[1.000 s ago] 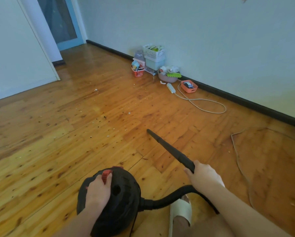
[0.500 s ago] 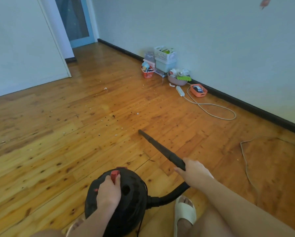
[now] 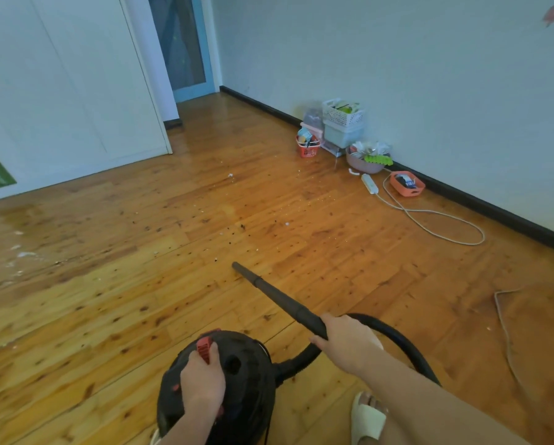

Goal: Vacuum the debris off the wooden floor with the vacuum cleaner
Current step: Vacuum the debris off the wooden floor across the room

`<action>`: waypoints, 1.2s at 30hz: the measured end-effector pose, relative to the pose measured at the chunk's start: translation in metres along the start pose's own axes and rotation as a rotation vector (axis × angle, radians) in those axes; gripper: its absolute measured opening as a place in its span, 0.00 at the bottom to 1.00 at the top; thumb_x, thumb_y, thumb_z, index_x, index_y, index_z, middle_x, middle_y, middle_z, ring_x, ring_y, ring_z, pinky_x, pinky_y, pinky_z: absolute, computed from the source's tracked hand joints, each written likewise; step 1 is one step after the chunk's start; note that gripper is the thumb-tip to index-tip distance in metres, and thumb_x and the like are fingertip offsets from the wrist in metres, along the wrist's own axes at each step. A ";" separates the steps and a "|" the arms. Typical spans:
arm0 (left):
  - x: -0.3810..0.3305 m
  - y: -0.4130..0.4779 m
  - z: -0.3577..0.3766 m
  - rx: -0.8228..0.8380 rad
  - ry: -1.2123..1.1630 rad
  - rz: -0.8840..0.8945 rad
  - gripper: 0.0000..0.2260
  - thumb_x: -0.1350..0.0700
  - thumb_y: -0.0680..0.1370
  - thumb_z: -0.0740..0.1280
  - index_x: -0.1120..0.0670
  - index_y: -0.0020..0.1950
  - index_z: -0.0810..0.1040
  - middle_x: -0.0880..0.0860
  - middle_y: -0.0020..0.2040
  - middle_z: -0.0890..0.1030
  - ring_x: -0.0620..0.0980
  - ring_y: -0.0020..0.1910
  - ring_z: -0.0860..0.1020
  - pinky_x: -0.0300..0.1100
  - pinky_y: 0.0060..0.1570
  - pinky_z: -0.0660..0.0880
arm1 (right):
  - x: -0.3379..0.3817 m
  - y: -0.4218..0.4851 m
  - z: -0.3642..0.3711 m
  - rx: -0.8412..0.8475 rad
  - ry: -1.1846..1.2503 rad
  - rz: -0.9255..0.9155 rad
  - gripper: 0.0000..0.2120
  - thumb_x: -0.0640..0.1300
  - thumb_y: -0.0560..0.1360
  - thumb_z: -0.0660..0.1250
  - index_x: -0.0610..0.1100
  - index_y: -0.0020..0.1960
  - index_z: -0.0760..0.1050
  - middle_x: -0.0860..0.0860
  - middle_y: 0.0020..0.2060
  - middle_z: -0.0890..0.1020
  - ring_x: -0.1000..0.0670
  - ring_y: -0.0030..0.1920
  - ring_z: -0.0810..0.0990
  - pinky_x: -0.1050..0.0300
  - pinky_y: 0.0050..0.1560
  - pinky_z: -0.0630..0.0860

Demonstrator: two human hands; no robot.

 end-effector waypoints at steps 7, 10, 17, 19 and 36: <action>-0.015 0.006 -0.001 -0.076 -0.079 0.001 0.18 0.45 0.85 0.57 0.56 0.43 0.74 0.52 0.37 0.77 0.48 0.34 0.75 0.47 0.43 0.75 | 0.015 0.020 0.009 -0.021 0.040 -0.065 0.17 0.61 0.83 0.61 0.50 0.62 0.72 0.53 0.44 0.78 0.51 0.43 0.80 0.55 0.43 0.80; -0.020 0.012 -0.002 -0.082 -0.061 -0.012 0.20 0.43 0.85 0.56 0.58 0.50 0.75 0.56 0.43 0.80 0.53 0.39 0.78 0.52 0.50 0.80 | 0.023 0.024 0.009 -0.027 -0.038 -0.096 0.18 0.61 0.83 0.60 0.49 0.63 0.71 0.52 0.44 0.76 0.49 0.41 0.77 0.55 0.40 0.77; -0.029 0.027 0.004 -0.080 -0.023 -0.026 0.21 0.43 0.85 0.55 0.59 0.57 0.76 0.57 0.47 0.81 0.53 0.40 0.78 0.51 0.47 0.80 | 0.041 0.047 0.014 -0.063 0.002 -0.096 0.16 0.58 0.84 0.59 0.48 0.64 0.70 0.53 0.44 0.75 0.49 0.43 0.76 0.57 0.40 0.73; -0.027 0.033 0.005 -0.076 -0.008 -0.039 0.22 0.42 0.85 0.55 0.60 0.60 0.76 0.57 0.47 0.81 0.53 0.39 0.79 0.50 0.43 0.81 | 0.049 0.055 0.014 -0.070 0.033 -0.098 0.16 0.59 0.84 0.59 0.48 0.64 0.70 0.52 0.46 0.77 0.49 0.47 0.80 0.56 0.43 0.77; -0.035 0.057 0.009 -0.097 0.028 -0.069 0.24 0.42 0.85 0.55 0.59 0.69 0.73 0.55 0.48 0.79 0.52 0.39 0.77 0.49 0.41 0.78 | 0.072 0.102 0.015 -0.104 0.112 -0.049 0.18 0.57 0.85 0.59 0.48 0.68 0.69 0.49 0.54 0.81 0.48 0.52 0.82 0.56 0.42 0.76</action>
Point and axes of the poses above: each hand's wrist, its own y-axis towards the middle knuckle, its own z-axis out of the palm, x = y × z, the point moved 9 cm from there along y, towards the middle knuckle
